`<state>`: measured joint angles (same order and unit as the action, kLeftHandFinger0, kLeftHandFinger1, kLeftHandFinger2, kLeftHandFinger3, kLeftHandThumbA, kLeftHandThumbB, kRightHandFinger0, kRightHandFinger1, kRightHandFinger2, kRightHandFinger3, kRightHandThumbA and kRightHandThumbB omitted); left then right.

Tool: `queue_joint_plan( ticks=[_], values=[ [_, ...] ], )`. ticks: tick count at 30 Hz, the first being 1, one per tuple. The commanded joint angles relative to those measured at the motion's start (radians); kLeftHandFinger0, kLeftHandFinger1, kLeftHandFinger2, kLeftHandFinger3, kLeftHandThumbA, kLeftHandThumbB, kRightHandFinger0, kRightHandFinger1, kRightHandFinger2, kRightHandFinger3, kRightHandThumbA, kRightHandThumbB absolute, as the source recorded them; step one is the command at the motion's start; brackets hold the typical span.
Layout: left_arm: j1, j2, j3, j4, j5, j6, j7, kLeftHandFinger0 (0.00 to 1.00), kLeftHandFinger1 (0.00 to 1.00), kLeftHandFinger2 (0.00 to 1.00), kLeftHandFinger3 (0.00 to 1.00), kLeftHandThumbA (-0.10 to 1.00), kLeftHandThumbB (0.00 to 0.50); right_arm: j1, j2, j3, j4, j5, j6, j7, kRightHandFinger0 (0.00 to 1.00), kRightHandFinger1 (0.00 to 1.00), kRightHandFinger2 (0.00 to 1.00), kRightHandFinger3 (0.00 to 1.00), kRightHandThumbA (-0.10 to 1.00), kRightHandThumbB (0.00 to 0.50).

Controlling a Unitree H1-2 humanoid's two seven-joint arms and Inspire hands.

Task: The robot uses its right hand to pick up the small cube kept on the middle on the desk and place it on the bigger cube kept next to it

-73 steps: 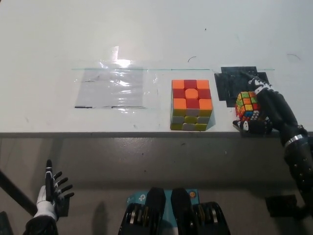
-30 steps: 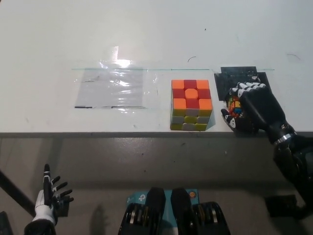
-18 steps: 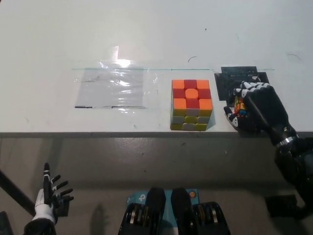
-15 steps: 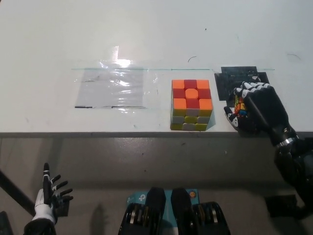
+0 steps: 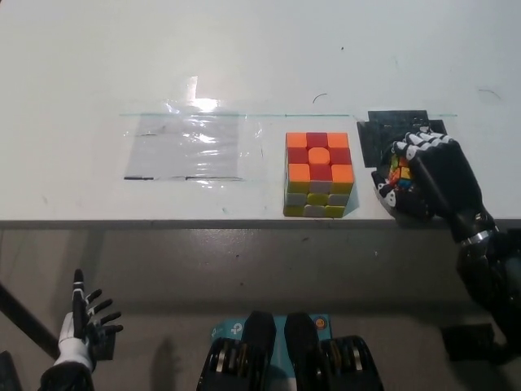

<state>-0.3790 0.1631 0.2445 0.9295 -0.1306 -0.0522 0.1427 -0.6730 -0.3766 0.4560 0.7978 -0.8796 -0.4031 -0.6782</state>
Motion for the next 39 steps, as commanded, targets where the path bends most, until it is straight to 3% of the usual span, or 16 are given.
queue_joint_plan(
  ticks=[1, 2, 5, 7, 8, 11, 13, 15, 17, 21, 24, 30, 32, 35, 36, 39],
  values=[
    [-0.015, 0.023, -0.008, -0.033, 0.002, 0.0, -0.011, 0.66, 0.72, 0.84, 0.88, 1.0, 0.114, -0.066, -0.002, -0.033, -0.016, 0.036, -0.06, -0.045, 0.0, 0.29, 0.64, 0.46, -0.1, 0.329],
    [-0.018, 0.018, 0.001, -0.024, -0.004, -0.013, 0.002, 0.64, 0.69, 0.81, 0.85, 1.0, 0.106, -0.067, -0.004, -0.034, -0.03, 0.016, -0.042, -0.067, 0.0, 0.27, 0.63, 0.48, -0.1, 0.342],
    [-0.01, 0.025, -0.008, -0.027, 0.006, -0.015, -0.002, 0.61, 0.68, 0.82, 0.85, 1.0, 0.12, -0.063, -0.003, -0.044, -0.043, 0.028, -0.051, -0.062, 0.0, 0.24, 0.61, 0.5, -0.1, 0.275],
    [-0.013, 0.024, -0.007, -0.022, 0.008, -0.013, 0.007, 0.6, 0.67, 0.81, 0.84, 1.0, 0.116, -0.061, -0.006, -0.054, -0.069, 0.033, -0.045, -0.045, 0.0, 0.22, 0.59, 0.48, -0.1, 0.258],
    [-0.011, 0.023, -0.005, -0.021, 0.008, -0.012, 0.015, 0.59, 0.65, 0.77, 0.8, 1.0, 0.12, -0.059, -0.008, -0.059, -0.084, 0.034, -0.043, -0.034, 0.0, 0.21, 0.56, 0.47, -0.1, 0.282],
    [-0.01, 0.026, -0.009, -0.018, 0.007, -0.019, -0.001, 0.67, 0.7, 0.8, 0.83, 1.0, 0.115, -0.07, -0.017, -0.066, -0.123, 0.009, -0.033, -0.045, 0.0, 0.21, 0.57, 0.48, -0.1, 0.307],
    [-0.002, 0.025, -0.009, -0.029, 0.008, -0.01, 0.001, 0.65, 0.67, 0.78, 0.83, 1.0, 0.115, -0.072, -0.018, -0.067, -0.142, -0.006, -0.036, -0.059, 0.0, 0.2, 0.56, 0.47, -0.1, 0.252],
    [-0.003, 0.02, 0.006, -0.037, -0.013, 0.003, -0.003, 0.63, 0.66, 0.79, 0.85, 1.0, 0.111, -0.077, -0.018, -0.079, -0.176, 0.006, -0.024, -0.025, 0.0, 0.17, 0.53, 0.44, -0.1, 0.229],
    [0.0, 0.019, 0.009, -0.033, -0.013, 0.001, 0.002, 0.62, 0.64, 0.79, 0.83, 1.0, 0.124, -0.084, -0.024, -0.086, -0.222, 0.011, -0.012, 0.019, 0.0, 0.19, 0.56, 0.47, -0.1, 0.319],
    [0.002, 0.022, 0.002, -0.031, -0.007, -0.012, -0.009, 0.64, 0.69, 0.83, 0.85, 1.0, 0.116, -0.107, -0.025, -0.098, -0.248, 0.006, -0.017, 0.024, 0.0, 0.15, 0.55, 0.5, -0.1, 0.346],
    [-0.006, 0.022, 0.005, -0.016, -0.008, -0.01, -0.001, 0.6, 0.67, 0.8, 0.82, 1.0, 0.129, -0.123, -0.028, -0.105, -0.265, 0.004, -0.011, 0.041, 0.0, 0.12, 0.63, 0.49, -0.1, 0.282],
    [-0.009, 0.02, 0.013, -0.002, -0.015, -0.014, 0.001, 0.59, 0.62, 0.77, 0.79, 1.0, 0.131, -0.131, -0.027, -0.105, -0.266, -0.004, -0.04, 0.026, 0.0, 0.11, 0.61, 0.49, -0.1, 0.274],
    [-0.004, 0.021, 0.01, -0.01, -0.013, -0.015, -0.007, 0.61, 0.64, 0.79, 0.82, 1.0, 0.128, -0.135, -0.026, -0.108, -0.274, 0.008, -0.049, 0.038, 0.0, 0.13, 0.63, 0.52, -0.1, 0.216],
    [0.002, 0.016, 0.014, -0.025, -0.017, 0.008, 0.001, 0.63, 0.66, 0.79, 0.85, 1.0, 0.132, -0.146, -0.019, -0.112, -0.309, 0.021, -0.032, 0.087, 0.0, 0.14, 0.67, 0.5, -0.1, 0.167],
    [0.002, 0.014, 0.014, -0.028, -0.014, 0.011, 0.006, 0.64, 0.66, 0.8, 0.84, 1.0, 0.112, -0.153, -0.016, -0.109, -0.311, 0.017, -0.033, 0.091, 0.0, 0.16, 0.66, 0.5, -0.1, 0.134],
    [0.004, 0.014, 0.021, -0.042, -0.03, 0.026, -0.011, 0.67, 0.68, 0.82, 0.85, 1.0, 0.13, -0.162, 0.003, -0.111, -0.326, 0.038, -0.036, 0.121, 0.0, 0.18, 0.66, 0.5, -0.1, 0.117]
  ],
)
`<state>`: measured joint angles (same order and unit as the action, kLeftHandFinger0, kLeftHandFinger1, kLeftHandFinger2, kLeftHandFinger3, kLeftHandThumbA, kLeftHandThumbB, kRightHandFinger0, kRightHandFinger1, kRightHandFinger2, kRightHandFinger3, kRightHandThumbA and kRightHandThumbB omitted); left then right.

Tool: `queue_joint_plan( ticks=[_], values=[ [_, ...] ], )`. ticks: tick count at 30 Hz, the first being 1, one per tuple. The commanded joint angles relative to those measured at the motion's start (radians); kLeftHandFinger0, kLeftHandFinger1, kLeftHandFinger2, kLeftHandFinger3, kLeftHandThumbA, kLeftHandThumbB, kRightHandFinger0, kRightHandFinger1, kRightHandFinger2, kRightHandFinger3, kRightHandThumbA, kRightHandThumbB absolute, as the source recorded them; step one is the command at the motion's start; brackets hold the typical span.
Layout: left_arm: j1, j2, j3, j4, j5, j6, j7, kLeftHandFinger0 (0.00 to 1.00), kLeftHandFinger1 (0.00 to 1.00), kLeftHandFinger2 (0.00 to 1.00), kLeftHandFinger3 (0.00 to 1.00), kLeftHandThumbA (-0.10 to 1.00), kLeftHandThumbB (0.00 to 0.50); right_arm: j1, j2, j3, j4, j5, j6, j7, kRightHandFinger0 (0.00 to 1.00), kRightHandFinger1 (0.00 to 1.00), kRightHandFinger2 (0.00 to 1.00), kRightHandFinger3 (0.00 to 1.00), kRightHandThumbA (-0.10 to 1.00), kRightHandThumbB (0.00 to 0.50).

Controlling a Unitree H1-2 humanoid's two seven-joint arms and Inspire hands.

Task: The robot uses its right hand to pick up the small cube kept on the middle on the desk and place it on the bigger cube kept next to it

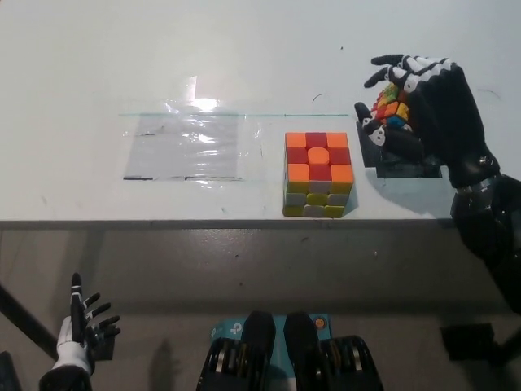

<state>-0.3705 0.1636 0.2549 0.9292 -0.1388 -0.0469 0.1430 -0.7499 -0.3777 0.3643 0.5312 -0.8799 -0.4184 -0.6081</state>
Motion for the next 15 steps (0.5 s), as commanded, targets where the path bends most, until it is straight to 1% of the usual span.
queue_joint_plan(
  ticks=[1, 2, 3, 4, 5, 6, 7, 8, 9, 10, 12, 13, 15],
  values=[
    [-0.001, 0.016, 0.005, -0.043, -0.017, 0.018, -0.017, 0.69, 0.7, 0.83, 0.87, 1.0, 0.133, -0.087, 0.01, -0.018, -0.069, 0.038, -0.011, 0.065, 0.0, 0.19, 0.66, 0.51, -0.1, 0.129],
    [0.0, 0.016, 0.005, -0.038, -0.019, 0.004, -0.02, 0.68, 0.69, 0.82, 0.85, 1.0, 0.137, -0.092, 0.023, -0.015, -0.075, 0.045, -0.013, 0.078, 0.0, 0.2, 0.64, 0.5, -0.1, 0.144],
    [-0.001, 0.016, 0.004, -0.038, -0.018, 0.004, -0.019, 0.67, 0.69, 0.82, 0.85, 1.0, 0.136, -0.092, 0.025, -0.016, -0.075, 0.046, -0.014, 0.08, 0.0, 0.2, 0.63, 0.49, -0.1, 0.152],
    [-0.003, 0.015, 0.007, -0.037, -0.019, 0.01, -0.008, 0.66, 0.67, 0.8, 0.83, 1.0, 0.149, -0.093, 0.03, -0.017, -0.078, 0.046, -0.011, 0.085, 0.0, 0.18, 0.59, 0.46, -0.1, 0.158],
    [-0.002, 0.017, 0.002, -0.037, -0.014, 0.016, -0.01, 0.68, 0.7, 0.82, 0.87, 1.0, 0.158, -0.096, 0.041, -0.014, -0.086, 0.052, -0.009, 0.103, 0.0, 0.17, 0.59, 0.43, -0.1, 0.182],
    [-0.002, 0.018, -0.001, -0.038, -0.012, 0.017, -0.012, 0.69, 0.71, 0.83, 0.89, 1.0, 0.16, -0.097, 0.045, -0.014, -0.09, 0.054, -0.009, 0.111, 0.0, 0.16, 0.59, 0.41, -0.1, 0.196],
    [0.001, 0.021, -0.008, -0.037, -0.005, 0.006, -0.015, 0.67, 0.7, 0.83, 0.89, 1.0, 0.142, -0.102, 0.054, -0.011, -0.079, 0.043, -0.016, 0.094, 0.0, 0.14, 0.55, 0.39, -0.1, 0.212],
    [0.001, 0.022, -0.012, -0.038, 0.0, 0.011, -0.013, 0.68, 0.71, 0.83, 0.9, 1.0, 0.139, -0.104, 0.063, -0.009, -0.074, 0.041, -0.021, 0.089, 0.0, 0.13, 0.55, 0.39, -0.1, 0.226],
    [0.005, 0.022, -0.014, -0.05, 0.001, 0.02, -0.011, 0.69, 0.72, 0.84, 0.89, 1.0, 0.139, -0.104, 0.079, -0.009, -0.075, 0.05, -0.02, 0.1, 0.0, 0.13, 0.52, 0.39, -0.1, 0.23],
    [0.008, 0.021, -0.015, -0.058, 0.002, 0.025, -0.005, 0.69, 0.72, 0.84, 0.89, 1.0, 0.129, -0.102, 0.088, -0.007, -0.077, 0.048, -0.017, 0.101, 0.0, 0.14, 0.55, 0.42, -0.1, 0.249],
    [0.01, 0.02, -0.017, -0.061, 0.002, 0.028, -0.004, 0.69, 0.71, 0.84, 0.9, 1.0, 0.129, -0.099, 0.09, -0.01, -0.077, 0.046, -0.018, 0.103, 0.0, 0.14, 0.56, 0.43, -0.1, 0.251],
    [0.014, 0.018, -0.009, -0.076, -0.016, 0.038, -0.02, 0.68, 0.71, 0.85, 0.89, 1.0, 0.104, -0.096, 0.105, -0.006, -0.082, 0.042, -0.01, 0.111, 0.0, 0.15, 0.58, 0.45, -0.1, 0.269],
    [0.018, 0.019, -0.011, -0.083, -0.014, 0.044, -0.021, 0.69, 0.71, 0.85, 0.89, 1.0, 0.111, -0.09, 0.114, -0.009, -0.083, 0.041, -0.009, 0.113, 0.0, 0.16, 0.58, 0.46, -0.1, 0.266]
  ],
)
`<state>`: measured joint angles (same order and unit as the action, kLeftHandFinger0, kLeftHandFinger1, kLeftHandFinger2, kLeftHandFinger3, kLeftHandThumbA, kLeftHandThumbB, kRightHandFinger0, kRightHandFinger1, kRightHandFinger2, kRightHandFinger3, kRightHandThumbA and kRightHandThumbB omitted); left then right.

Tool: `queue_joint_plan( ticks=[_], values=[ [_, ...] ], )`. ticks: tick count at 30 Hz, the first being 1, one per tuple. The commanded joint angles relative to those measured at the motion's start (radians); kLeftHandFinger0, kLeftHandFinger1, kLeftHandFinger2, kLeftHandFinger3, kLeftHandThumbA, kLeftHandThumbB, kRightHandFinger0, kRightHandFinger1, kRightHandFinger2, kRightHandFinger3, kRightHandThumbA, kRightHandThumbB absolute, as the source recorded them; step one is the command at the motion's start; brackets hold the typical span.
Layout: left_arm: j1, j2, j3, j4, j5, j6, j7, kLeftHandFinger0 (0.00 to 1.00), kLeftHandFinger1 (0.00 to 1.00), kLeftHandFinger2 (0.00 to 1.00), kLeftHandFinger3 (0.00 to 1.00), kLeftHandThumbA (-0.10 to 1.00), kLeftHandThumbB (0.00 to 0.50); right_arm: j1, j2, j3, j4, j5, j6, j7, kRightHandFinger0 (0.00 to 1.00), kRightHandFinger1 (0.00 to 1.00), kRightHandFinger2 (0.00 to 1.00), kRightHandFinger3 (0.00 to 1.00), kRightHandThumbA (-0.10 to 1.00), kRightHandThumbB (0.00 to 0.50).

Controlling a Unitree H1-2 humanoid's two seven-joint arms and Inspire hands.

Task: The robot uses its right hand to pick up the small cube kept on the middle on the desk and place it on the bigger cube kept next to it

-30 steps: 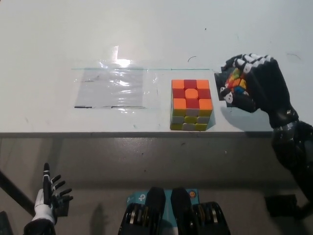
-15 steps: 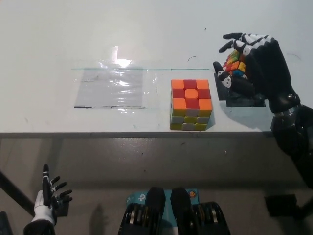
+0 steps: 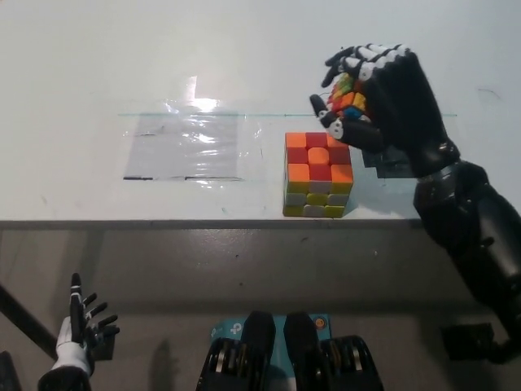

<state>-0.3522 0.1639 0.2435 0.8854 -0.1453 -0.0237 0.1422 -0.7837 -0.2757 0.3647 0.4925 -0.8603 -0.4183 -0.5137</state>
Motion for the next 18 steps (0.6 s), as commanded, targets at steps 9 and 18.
queue_joint_plan(
  ticks=[9, 18],
  values=[
    [-0.024, 0.017, 0.018, 0.01, -0.022, -0.016, -0.004, 0.66, 0.68, 0.79, 0.81, 1.0, 0.209, -0.029, 0.053, 0.01, -0.024, -0.007, -0.009, 0.016, 0.0, 0.18, 0.66, 0.59, -0.1, 0.338],
    [-0.026, 0.022, -0.004, -0.009, 0.006, 0.002, 0.0, 0.7, 0.71, 0.81, 0.85, 1.0, 0.189, 0.0, 0.073, 0.011, 0.022, -0.006, -0.034, -0.026, 0.0, 0.23, 0.67, 0.63, -0.1, 0.301]
  ],
)
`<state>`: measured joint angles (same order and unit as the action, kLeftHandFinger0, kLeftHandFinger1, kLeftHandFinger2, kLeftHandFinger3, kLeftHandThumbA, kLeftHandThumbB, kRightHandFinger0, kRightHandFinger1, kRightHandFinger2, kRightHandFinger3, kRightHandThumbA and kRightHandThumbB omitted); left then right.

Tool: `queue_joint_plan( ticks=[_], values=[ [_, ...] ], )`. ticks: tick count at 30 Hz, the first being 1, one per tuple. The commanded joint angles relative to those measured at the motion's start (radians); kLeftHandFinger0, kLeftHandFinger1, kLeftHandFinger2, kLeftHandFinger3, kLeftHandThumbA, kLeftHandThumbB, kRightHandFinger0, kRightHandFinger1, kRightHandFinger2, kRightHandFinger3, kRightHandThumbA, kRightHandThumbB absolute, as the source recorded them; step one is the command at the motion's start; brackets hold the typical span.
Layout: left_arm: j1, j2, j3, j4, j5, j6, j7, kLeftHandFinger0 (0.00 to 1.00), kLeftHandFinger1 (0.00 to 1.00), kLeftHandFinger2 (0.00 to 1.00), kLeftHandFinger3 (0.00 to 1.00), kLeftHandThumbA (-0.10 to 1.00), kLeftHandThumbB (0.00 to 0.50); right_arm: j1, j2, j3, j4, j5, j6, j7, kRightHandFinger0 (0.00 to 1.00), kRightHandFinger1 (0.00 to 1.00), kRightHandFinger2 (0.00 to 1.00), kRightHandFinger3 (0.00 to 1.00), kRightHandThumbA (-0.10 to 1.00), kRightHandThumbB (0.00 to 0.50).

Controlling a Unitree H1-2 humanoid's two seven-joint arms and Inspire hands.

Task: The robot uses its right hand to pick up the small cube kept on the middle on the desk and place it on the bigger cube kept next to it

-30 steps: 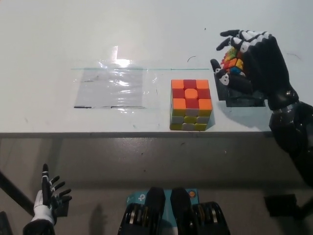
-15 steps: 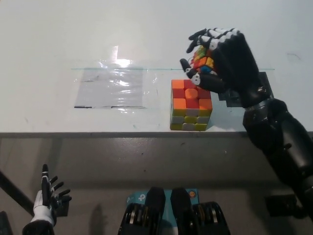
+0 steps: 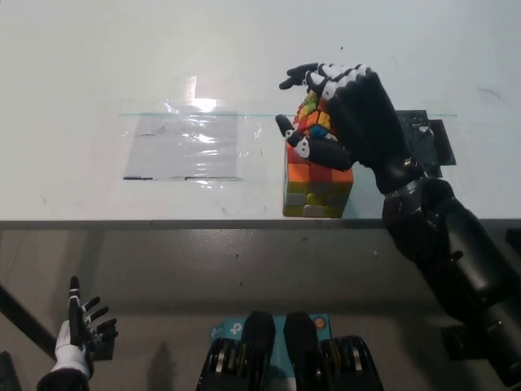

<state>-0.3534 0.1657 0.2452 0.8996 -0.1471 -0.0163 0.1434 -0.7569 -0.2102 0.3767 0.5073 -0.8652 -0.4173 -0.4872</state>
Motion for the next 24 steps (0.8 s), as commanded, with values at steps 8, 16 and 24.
queue_joint_plan(
  ticks=[8, 16, 24],
  values=[
    [-0.044, 0.032, -0.013, 0.003, 0.018, -0.032, 0.0, 0.59, 0.64, 0.76, 0.83, 1.0, 0.168, -0.005, -0.001, 0.012, 0.066, 0.024, -0.053, -0.087, 0.0, 0.22, 0.7, 0.64, -0.1, 0.291],
    [-0.049, 0.033, -0.017, 0.016, 0.02, -0.042, 0.011, 0.57, 0.63, 0.76, 0.83, 1.0, 0.144, 0.009, 0.013, 0.027, 0.094, 0.029, -0.053, -0.127, 0.0, 0.2, 0.63, 0.56, -0.1, 0.288],
    [-0.061, 0.037, -0.017, 0.04, 0.02, -0.057, 0.007, 0.59, 0.64, 0.78, 0.81, 1.0, 0.169, -0.002, 0.024, 0.069, 0.155, 0.062, -0.053, -0.212, 0.0, 0.15, 0.58, 0.52, -0.1, 0.21]
  ],
)
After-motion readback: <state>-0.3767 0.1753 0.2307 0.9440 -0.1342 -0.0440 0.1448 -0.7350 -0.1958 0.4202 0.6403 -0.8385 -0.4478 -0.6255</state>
